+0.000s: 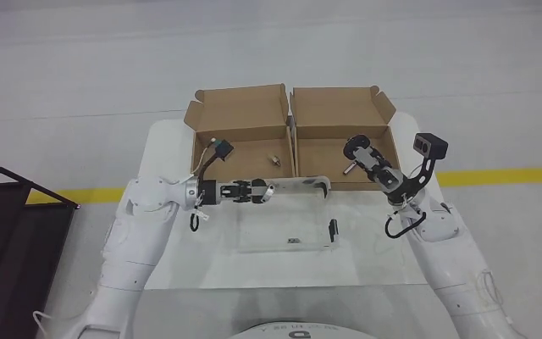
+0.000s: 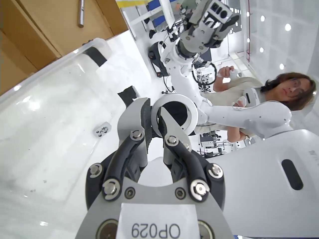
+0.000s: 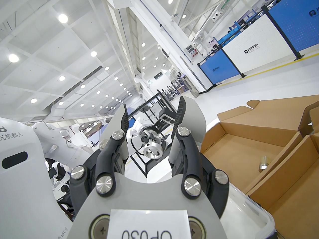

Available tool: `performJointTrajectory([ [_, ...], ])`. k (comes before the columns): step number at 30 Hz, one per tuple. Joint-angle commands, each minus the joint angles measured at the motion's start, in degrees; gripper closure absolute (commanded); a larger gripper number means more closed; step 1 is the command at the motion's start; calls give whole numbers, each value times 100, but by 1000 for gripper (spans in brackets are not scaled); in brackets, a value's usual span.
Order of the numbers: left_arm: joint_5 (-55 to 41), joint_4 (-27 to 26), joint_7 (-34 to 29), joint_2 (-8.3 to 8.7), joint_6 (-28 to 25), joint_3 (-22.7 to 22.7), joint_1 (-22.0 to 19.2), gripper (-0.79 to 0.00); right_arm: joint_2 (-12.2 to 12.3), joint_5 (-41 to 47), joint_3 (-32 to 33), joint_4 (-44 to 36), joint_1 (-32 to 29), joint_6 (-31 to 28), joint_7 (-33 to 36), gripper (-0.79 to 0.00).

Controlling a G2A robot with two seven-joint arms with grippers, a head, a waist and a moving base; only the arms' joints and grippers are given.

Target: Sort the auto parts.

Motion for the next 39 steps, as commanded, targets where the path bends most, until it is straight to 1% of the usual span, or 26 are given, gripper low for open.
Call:
performJointTrajectory([
  [1, -1548, 360, -563, 11, 489, -120, -149, 0, 0, 0, 0, 0, 0, 0, 0, -385],
  [2, -2035, 546, -780, 11, 705, -180, -223, 0, 0, 0, 0, 0, 0, 0, 0, -385],
  [3, -2302, 715, -943, 22, 835, -250, -317, 0, 0, 0, 0, 0, 0, 0, 0, -385],
  [5, -2595, 997, -1139, 52, 952, -401, -477, 0, 0, 0, 0, 0, 0, 0, 0, -382],
  [8, -3124, 1220, -1202, 91, 1166, -490, -599, 0, 0, 0, 0, 0, 0, 0, 0, -379],
  [11, -3917, 1373, -1202, 144, 1615, -474, -658, 0, 0, 0, 0, 0, 0, 0, 0, -379],
  [16, -5729, 1596, -1202, 161, 2737, -196, -699, 0, 0, 0, 0, 0, 0, 0, 0, -379],
  [17, -5868, 1630, -1202, 166, 2817, -164, -711, 0, 0, 0, 0, 0, 0, 0, 0, -379],
  [20, -6235, 1706, -1202, 200, 2832, 57, -748, 0, 0, 0, 0, 0, 0, 0, 0, -379],
  [22, -6103, 1696, -1202, 246, 2731, 109, -768, 0, 0, 0, 0, 0, 0, 0, 0, -379],
  [26, -6243, 1628, -1202, 306, 2685, 215, -759, 0, 0, 0, 0, 0, 0, 0, 0, -379],
  [28, -6173, 1615, -1202, 345, 2554, 229, -780, 0, 0, 0, 0, 0, 0, 0, 0, -379],
  [30, -5756, 1657, -1202, 406, 2146, 200, -821, 0, 0, 0, 0, 0, 0, 0, 0, -379],
  [32, -5058, 1757, -1202, 478, 1478, 92, -872, 0, 0, 0, 0, 0, 0, 0, 0, -379],
  [34, -4725, 1792, -1108, 515, 1069, -21, -873, 0, 0, 0, 0, 0, 0, 0, 0, -382],
  [36, -4134, 1667, -614, 562, 530, -181, -833, 0, 0, 0, 0, 0, 0, 0, 0, -382],
  [38, -4075, 1505, -91, 579, 369, -336, -673, 0, 0, 0, 0, 0, 0, 0, 0, -382],
  [39, -3900, 1391, 255, 594, 165, -439, -596, 0, 0, 0, 0, 0, 0, 0, 0, -382],
])
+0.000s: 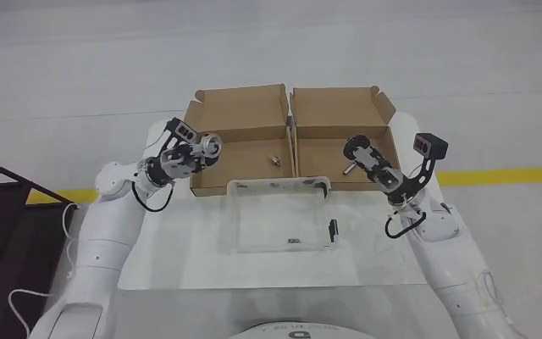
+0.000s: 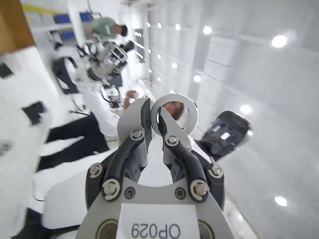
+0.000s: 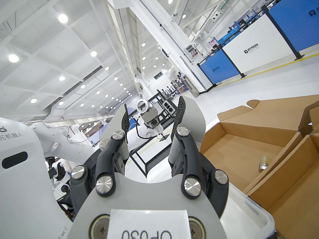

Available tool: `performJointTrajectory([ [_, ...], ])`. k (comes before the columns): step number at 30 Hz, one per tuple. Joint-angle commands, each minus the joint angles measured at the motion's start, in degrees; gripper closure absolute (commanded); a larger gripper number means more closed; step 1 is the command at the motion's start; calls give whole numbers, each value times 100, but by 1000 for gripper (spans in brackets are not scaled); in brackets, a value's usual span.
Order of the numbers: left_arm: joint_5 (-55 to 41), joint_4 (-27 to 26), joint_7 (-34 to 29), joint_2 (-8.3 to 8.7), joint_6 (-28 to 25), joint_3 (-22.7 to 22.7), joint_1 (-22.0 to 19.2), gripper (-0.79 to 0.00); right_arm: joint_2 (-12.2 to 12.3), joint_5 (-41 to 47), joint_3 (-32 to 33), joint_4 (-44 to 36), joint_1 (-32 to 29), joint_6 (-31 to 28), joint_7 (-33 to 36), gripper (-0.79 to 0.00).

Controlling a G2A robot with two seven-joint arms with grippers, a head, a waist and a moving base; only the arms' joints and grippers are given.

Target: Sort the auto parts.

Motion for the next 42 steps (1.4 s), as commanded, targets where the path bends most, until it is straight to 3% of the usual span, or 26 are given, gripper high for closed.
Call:
performJointTrajectory([
  [1, 81, -258, 705, 17, -281, -173, 220, 0, 0, 0, 0, 0, 0, 0, 0, -382],
  [5, 126, -603, 1141, 32, -503, -344, 516, 0, 0, 0, 0, 0, 0, 0, 0, -382],
  [9, 937, -991, 1622, 74, -909, -473, 700, 0, 0, 0, 0, 0, 0, 0, 0, -382],
  [13, 2886, -1665, 2720, 129, -1287, -587, 853, 0, 0, 0, 0, 0, 0, 0, 0, -382],
  [17, 4781, -2476, 3659, 137, -637, -362, 869, 0, 0, 0, 0, 0, 0, 0, 0, -382],
  [21, 6182, -2816, 3895, 118, 440, 131, 615, 0, 0, 0, 0, 0, 0, 0, 0, -382],
  [28, 7223, -1919, 3756, -21, 1586, 1164, -207, 0, 0, 0, 0, 0, 0, 0, 0, -382],
  [36, 8962, -992, 4571, -257, 2745, 2209, -1038, 0, 0, 0, 0, 0, 0, 0, 0, -382],
  [42, 9475, -222, 3855, -489, 3236, 2969, -1533, 0, 0, 0, 0, 0, 0, 0, 0, -382],
])
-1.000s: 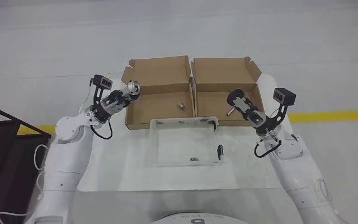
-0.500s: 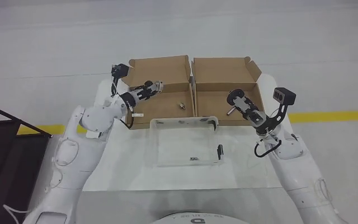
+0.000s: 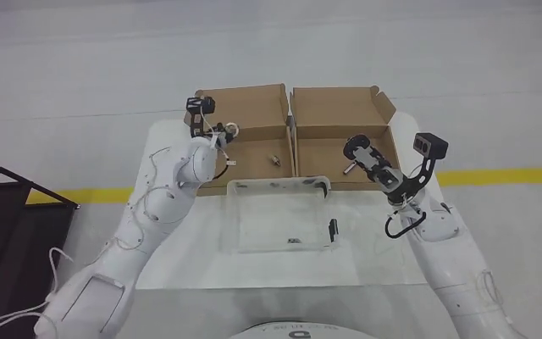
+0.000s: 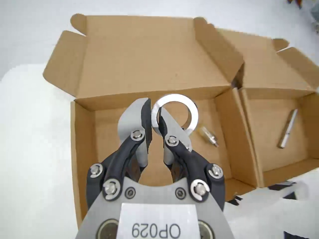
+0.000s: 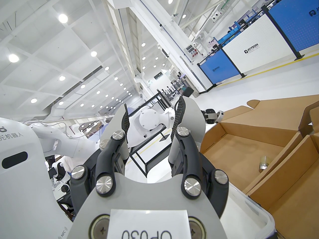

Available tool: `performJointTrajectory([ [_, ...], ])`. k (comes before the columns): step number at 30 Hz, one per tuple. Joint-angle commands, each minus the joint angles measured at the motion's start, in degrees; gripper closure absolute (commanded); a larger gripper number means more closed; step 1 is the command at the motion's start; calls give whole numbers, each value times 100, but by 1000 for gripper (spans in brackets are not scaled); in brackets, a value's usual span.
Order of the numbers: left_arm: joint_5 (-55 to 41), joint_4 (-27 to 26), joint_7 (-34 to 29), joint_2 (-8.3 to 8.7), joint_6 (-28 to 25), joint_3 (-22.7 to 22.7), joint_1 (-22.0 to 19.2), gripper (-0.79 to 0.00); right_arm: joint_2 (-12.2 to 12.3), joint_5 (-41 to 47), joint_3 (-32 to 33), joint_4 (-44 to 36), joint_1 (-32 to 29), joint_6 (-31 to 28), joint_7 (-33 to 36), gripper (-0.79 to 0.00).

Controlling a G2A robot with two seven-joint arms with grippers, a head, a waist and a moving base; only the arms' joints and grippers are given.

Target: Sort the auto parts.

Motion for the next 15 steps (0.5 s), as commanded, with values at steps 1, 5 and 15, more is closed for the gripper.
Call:
performJointTrajectory([
  [1, -62, 315, -372, -91, 23, 227, -153, 0, 0, 0, 0, 0, 0, 0, 0, -382],
  [5, -192, 766, -516, -223, -30, 405, -352, 0, 0, 0, 0, 0, 0, 0, 0, -382],
  [15, -318, 1223, -362, -415, -194, 513, -532, -668, 0, 0, 0, 0, 0, 0, 0, -382],
])
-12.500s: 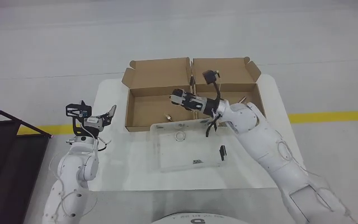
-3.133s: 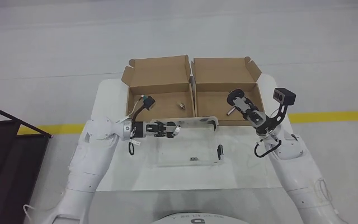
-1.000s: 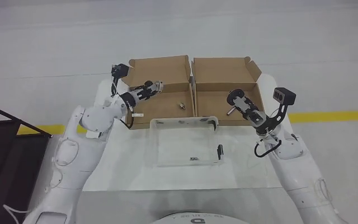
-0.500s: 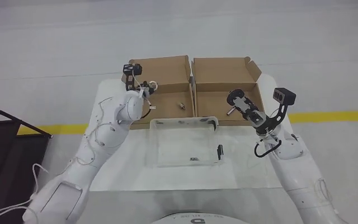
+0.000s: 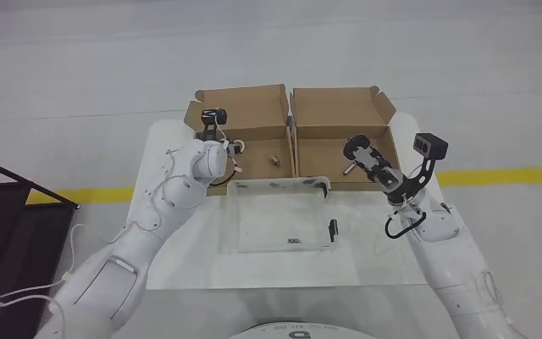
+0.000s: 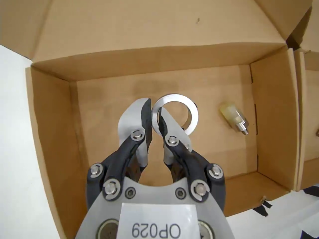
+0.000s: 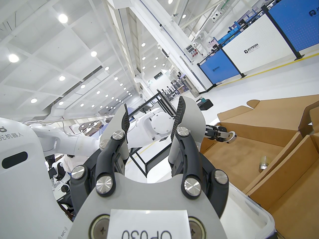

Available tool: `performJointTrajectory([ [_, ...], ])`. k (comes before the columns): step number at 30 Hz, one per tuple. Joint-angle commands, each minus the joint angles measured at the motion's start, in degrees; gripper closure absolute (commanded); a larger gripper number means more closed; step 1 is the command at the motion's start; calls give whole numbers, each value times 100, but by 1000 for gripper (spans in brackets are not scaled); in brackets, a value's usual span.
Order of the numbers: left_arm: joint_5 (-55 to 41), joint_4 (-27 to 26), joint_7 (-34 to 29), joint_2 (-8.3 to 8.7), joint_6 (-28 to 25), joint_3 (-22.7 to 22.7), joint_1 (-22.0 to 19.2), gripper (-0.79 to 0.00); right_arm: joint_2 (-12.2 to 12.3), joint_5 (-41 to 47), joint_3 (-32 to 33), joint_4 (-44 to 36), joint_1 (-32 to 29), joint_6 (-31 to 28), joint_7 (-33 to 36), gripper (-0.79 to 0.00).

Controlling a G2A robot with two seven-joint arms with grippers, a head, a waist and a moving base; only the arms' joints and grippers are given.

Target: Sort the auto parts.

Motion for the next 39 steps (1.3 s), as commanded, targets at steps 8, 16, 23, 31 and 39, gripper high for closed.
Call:
performJointTrajectory([
  [8, -201, -122, -362, 15, -289, -259, 73, -785, 0, 0, 0, 0, 0, 0, 0, -385],
  [16, -1097, -1397, -1231, 313, -1157, -1298, 780, -785, 0, 0, 0, 0, 0, 0, 0, -385],
  [23, -1623, -2996, -1949, 667, -1958, -2527, 1990, -785, 0, 0, 0, 0, 0, 0, 0, -385],
  [31, -2230, -3397, -2152, 737, -2331, -2844, 2471, -785, 0, 0, 0, 0, 0, 0, 0, -388],
  [39, -2462, -3452, -1824, 734, -2477, -2918, 2586, -785, -1, -18, -32, -50, -4, 96, 8, -785],
])
